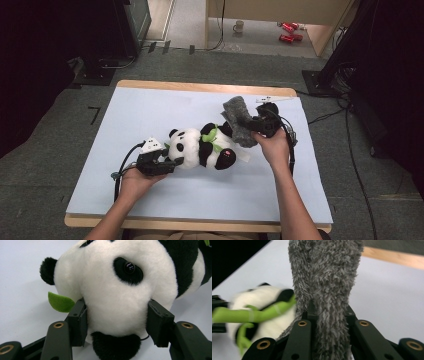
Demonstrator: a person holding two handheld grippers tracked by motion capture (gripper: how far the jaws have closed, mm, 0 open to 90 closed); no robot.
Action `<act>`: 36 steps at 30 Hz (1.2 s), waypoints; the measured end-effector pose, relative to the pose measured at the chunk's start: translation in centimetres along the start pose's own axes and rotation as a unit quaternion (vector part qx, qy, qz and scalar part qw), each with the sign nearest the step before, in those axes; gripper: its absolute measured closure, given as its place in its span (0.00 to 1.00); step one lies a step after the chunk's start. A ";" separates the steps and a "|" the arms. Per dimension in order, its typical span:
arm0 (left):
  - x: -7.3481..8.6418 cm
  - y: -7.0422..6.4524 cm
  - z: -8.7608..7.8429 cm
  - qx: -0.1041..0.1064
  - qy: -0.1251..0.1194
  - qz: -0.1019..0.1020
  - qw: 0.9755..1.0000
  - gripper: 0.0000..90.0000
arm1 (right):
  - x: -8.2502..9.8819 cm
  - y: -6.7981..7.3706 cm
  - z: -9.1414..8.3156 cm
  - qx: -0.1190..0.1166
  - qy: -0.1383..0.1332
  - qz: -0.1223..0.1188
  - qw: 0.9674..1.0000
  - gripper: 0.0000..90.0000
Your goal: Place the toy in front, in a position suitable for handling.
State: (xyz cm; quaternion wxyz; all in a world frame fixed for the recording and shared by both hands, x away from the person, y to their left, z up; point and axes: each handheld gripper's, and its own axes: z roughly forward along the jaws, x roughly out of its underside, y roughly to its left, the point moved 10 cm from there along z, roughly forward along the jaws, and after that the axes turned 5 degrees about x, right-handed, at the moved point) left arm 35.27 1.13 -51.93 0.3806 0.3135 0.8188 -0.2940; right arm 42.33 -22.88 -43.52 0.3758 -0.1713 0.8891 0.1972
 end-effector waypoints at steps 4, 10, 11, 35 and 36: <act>0.0 0.0 0.0 -0.003 0.000 0.002 1.000 0.47 | -0.6 3.9 0.5 -0.042 -0.007 -0.035 0.998 0.85; 0.2 0.1 0.1 -0.006 0.013 -0.009 1.000 0.47 | 0.9 7.2 2.8 -0.086 0.029 -0.069 0.993 0.85; 0.2 0.1 0.1 -0.006 0.013 -0.009 1.000 0.47 | 1.4 7.4 3.3 -0.095 0.041 -0.075 0.992 0.84; 0.0 0.0 0.4 -0.007 0.029 -0.027 0.999 0.48 | 6.9 1.9 2.0 -0.060 0.054 -0.027 0.996 0.86; -0.1 0.1 0.4 -0.003 0.029 -0.027 0.999 0.47 | 7.1 1.7 2.0 -0.059 0.055 -0.024 0.996 0.86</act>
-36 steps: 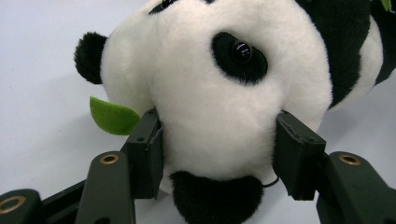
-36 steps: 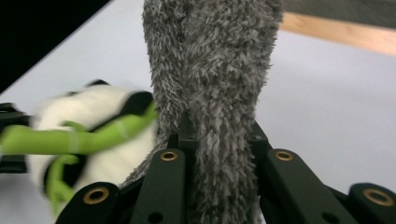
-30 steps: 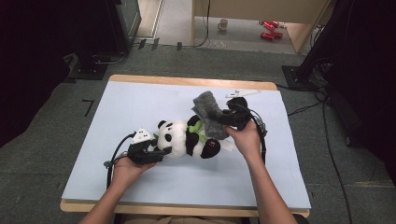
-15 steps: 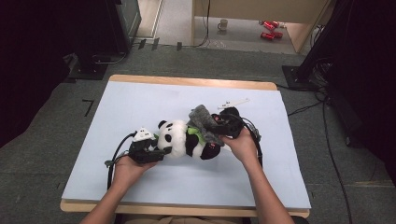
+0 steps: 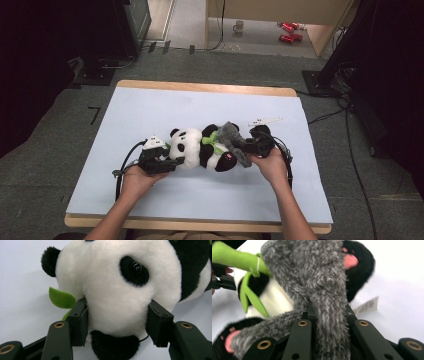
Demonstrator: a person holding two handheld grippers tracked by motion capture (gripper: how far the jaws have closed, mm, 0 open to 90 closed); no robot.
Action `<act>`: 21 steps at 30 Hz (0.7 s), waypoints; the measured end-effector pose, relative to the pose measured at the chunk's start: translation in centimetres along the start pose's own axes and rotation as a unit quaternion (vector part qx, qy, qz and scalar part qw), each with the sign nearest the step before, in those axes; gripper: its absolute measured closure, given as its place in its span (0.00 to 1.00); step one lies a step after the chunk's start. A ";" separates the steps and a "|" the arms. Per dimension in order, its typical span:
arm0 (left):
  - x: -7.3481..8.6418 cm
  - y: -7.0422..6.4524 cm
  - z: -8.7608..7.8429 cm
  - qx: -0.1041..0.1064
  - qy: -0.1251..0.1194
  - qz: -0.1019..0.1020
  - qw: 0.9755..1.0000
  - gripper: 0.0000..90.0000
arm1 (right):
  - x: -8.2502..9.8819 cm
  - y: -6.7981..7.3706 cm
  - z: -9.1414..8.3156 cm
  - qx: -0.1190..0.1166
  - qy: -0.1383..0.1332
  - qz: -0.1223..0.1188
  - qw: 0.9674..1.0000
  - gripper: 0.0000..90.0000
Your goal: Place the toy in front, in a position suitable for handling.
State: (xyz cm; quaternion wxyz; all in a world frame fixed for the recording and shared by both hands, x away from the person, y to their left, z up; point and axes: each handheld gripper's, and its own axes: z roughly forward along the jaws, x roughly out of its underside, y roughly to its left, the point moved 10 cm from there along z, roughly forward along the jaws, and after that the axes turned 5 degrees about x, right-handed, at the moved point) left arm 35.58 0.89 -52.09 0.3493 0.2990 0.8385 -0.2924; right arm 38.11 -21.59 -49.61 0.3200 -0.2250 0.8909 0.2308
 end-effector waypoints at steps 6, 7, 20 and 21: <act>-0.3 0.4 0.2 0.017 -0.014 -0.008 1.000 0.47 | 1.3 -1.4 -0.2 0.017 0.013 0.014 1.000 0.86; -0.4 0.4 0.2 0.017 -0.013 -0.009 1.000 0.47 | 1.5 -1.7 -0.2 0.022 0.017 0.017 0.999 0.86; -0.7 0.7 0.4 0.026 -0.014 -0.016 0.999 0.47 | 0.7 -3.5 -4.1 0.061 0.000 0.014 0.998 0.85; -0.7 0.7 0.4 0.026 -0.014 -0.016 0.999 0.47 | 0.7 -3.5 -4.1 0.061 0.000 0.014 0.998 0.85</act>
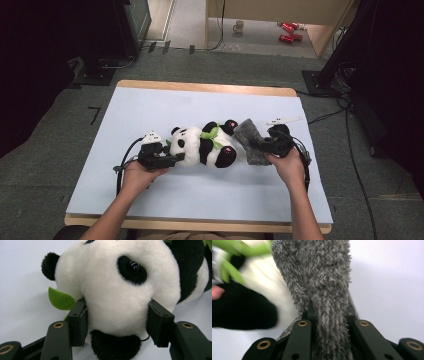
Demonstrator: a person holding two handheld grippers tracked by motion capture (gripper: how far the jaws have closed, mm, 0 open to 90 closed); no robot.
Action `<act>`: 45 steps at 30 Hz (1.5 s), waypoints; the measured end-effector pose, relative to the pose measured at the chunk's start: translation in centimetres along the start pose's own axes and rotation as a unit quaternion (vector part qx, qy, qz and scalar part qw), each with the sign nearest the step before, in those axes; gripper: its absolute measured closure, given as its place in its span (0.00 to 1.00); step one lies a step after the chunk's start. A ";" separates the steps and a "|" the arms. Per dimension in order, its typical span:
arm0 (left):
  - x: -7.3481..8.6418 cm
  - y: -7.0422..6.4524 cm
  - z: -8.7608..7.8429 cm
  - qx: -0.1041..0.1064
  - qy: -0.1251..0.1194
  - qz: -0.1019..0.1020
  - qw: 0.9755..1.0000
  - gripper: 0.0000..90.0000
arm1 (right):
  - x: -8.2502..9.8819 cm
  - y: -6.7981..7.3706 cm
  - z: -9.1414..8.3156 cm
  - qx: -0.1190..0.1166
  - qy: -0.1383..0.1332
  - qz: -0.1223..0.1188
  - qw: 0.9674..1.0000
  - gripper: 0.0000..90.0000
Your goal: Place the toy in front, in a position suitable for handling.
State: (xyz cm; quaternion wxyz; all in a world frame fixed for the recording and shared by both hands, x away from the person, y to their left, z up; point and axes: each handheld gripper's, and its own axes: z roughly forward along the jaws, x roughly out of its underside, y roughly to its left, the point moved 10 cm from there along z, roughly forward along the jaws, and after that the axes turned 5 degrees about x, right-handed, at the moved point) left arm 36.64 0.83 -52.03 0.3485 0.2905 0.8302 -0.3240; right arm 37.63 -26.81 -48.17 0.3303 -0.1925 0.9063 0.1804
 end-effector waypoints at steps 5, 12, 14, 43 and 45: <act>0.1 -0.1 0.0 -0.004 -0.005 0.005 1.000 0.47 | -2.5 2.1 -0.4 -0.016 -0.025 -0.022 0.999 0.85; 0.1 -0.1 0.1 -0.007 -0.006 0.012 1.000 0.46 | -5.1 4.5 0.2 -0.036 -0.042 -0.043 0.998 0.85; 0.3 -0.2 0.1 -0.010 -0.010 0.017 1.000 0.46 | -5.8 5.4 0.6 -0.042 -0.043 -0.052 0.997 0.85; 0.4 -0.2 0.1 -0.016 0.003 0.009 1.000 0.45 | -3.3 5.4 4.4 -0.062 0.008 -0.038 0.997 0.85; 0.3 -0.2 0.2 -0.015 0.004 0.009 1.000 0.45 | -3.0 5.1 4.2 -0.058 0.007 -0.036 0.998 0.85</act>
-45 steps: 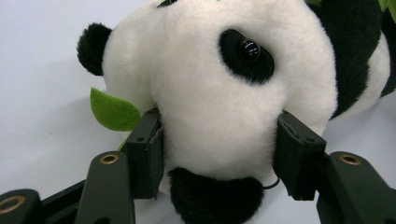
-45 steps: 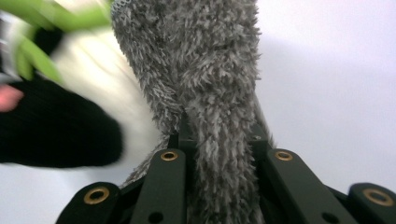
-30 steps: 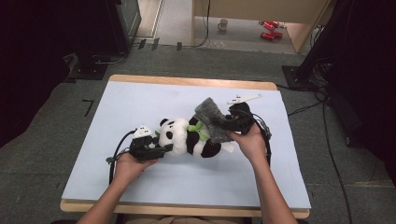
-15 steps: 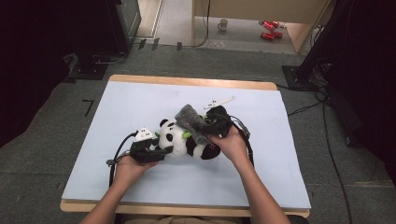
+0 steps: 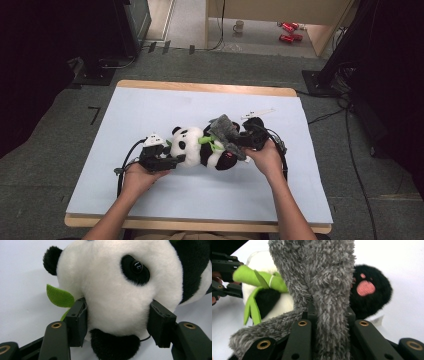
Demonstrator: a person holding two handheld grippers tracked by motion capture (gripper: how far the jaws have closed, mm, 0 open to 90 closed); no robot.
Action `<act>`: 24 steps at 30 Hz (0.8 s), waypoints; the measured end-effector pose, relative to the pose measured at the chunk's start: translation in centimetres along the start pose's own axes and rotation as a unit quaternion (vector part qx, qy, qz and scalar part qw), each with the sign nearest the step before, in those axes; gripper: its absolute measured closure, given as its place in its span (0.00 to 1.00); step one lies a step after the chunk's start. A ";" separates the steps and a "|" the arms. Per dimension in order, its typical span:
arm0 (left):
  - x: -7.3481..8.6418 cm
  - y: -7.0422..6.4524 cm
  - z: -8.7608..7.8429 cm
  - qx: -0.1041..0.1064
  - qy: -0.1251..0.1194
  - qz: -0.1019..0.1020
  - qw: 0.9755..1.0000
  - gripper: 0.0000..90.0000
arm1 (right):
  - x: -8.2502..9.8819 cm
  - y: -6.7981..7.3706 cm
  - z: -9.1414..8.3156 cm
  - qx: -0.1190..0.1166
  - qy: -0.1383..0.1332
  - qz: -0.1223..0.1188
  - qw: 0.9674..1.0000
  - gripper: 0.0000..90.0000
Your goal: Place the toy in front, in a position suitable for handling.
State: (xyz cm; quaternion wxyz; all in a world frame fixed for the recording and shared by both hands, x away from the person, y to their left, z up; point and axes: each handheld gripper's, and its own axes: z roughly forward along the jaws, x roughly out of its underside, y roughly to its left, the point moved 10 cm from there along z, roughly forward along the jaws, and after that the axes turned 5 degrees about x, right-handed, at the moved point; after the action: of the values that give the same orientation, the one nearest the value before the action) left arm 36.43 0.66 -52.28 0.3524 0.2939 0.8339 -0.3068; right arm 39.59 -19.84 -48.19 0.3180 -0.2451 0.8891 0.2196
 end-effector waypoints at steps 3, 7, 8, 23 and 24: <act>-0.1 0.1 0.0 0.001 0.004 0.000 1.000 0.44 | 0.3 -0.2 -0.1 0.001 -0.002 0.005 1.000 0.85; -0.3 0.2 0.1 0.004 0.010 -0.005 1.000 0.44 | 1.0 -0.7 -0.5 0.004 -0.002 0.017 1.000 0.85; -0.4 0.2 0.1 0.006 0.010 -0.008 1.000 0.44 | 1.5 -1.1 -0.6 0.005 0.000 0.025 1.000 0.85; -1.5 1.1 0.4 0.019 0.007 -0.032 0.999 0.43 | 4.4 -3.2 -0.7 0.029 0.015 0.069 0.997 0.85; -1.6 1.1 0.4 0.020 0.006 -0.037 0.999 0.43 | 4.8 -3.5 -0.7 0.032 0.020 0.076 0.996 0.85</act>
State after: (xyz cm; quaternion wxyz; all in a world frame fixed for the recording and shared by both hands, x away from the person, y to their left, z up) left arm 38.30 0.63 -51.62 0.3302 0.2718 0.8400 -0.3340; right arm 38.01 -24.37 -51.73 0.2902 -0.1706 0.9180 0.2095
